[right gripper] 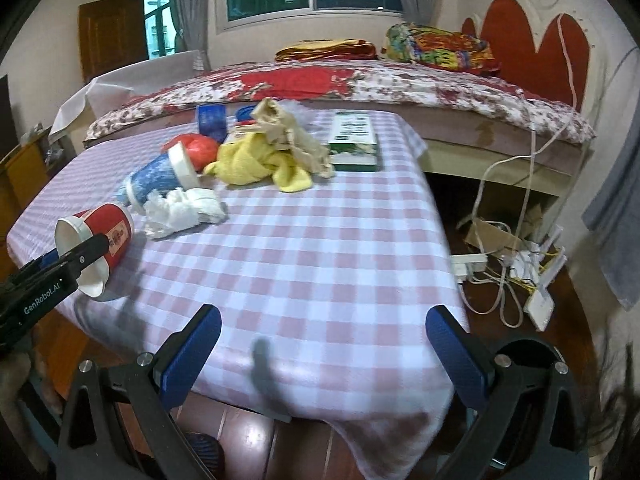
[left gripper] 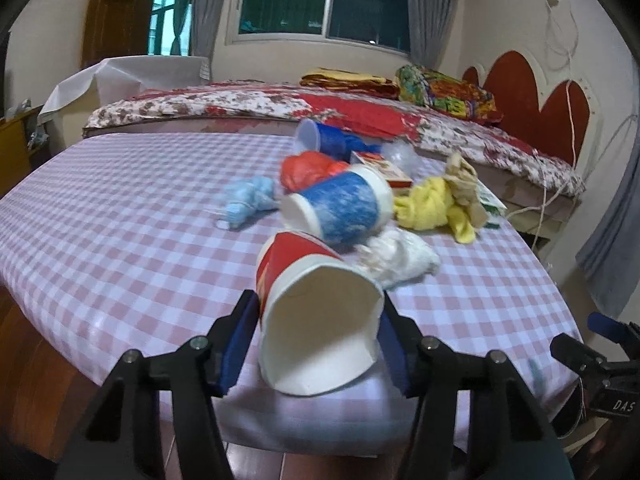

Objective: Collect trash
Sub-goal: 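Reach the left tool to the red-and-white cup while the right tool approaches the white tissue, then grasp the red-and-white cup with the left tool while the right tool grasps the white tissue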

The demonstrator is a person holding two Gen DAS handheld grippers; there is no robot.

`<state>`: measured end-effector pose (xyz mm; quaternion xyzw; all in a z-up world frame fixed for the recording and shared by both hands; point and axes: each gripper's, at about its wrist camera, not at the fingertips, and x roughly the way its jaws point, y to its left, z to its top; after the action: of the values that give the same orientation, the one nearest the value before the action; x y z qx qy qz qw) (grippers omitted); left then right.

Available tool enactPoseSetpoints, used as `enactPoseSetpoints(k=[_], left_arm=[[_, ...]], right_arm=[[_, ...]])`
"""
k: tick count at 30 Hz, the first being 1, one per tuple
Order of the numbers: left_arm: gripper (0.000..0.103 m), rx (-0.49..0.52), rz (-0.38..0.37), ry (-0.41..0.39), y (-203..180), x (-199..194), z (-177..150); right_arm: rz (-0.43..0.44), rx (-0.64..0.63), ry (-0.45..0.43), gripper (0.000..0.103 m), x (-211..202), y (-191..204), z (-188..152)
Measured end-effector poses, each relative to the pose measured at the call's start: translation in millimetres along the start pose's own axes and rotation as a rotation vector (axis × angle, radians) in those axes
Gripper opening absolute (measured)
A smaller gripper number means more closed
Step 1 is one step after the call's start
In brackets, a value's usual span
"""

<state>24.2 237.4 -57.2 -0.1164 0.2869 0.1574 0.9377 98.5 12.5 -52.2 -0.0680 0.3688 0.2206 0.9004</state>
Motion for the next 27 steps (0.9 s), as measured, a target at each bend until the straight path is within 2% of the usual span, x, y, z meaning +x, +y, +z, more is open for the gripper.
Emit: enactPoseSetpoints(k=[7,12,14,20,21,25,27], left_arm=[[0.058,-0.005,0.045,-0.019,31,6,16],[0.058,0.0,0.06,-0.008,46,20,21],[0.058,-0.014,0.058,-0.003,50,24,20],[0.058,-0.019,0.056,-0.014,51,26,20],[0.058,-0.02,0.053,-0.015,51,26,21],[0.056,-0.013,0.045,-0.02,48,22,20],[0.056,-0.008,0.037,-0.023,45,20,19]], right_arm=[[0.144,-0.037,-0.036,0.103,29,51,39],[0.196,-0.095,-0.029,0.103,54,94,60],[0.202,-0.109,-0.008,0.099,70,108,66],[0.175,-0.105,0.08,0.078,109,123,74],[0.175,-0.105,0.085,0.069,112,123,74],[0.2,-0.112,0.062,0.044,104,116,70],[0.206,-0.133,0.054,0.04,99,113,67]])
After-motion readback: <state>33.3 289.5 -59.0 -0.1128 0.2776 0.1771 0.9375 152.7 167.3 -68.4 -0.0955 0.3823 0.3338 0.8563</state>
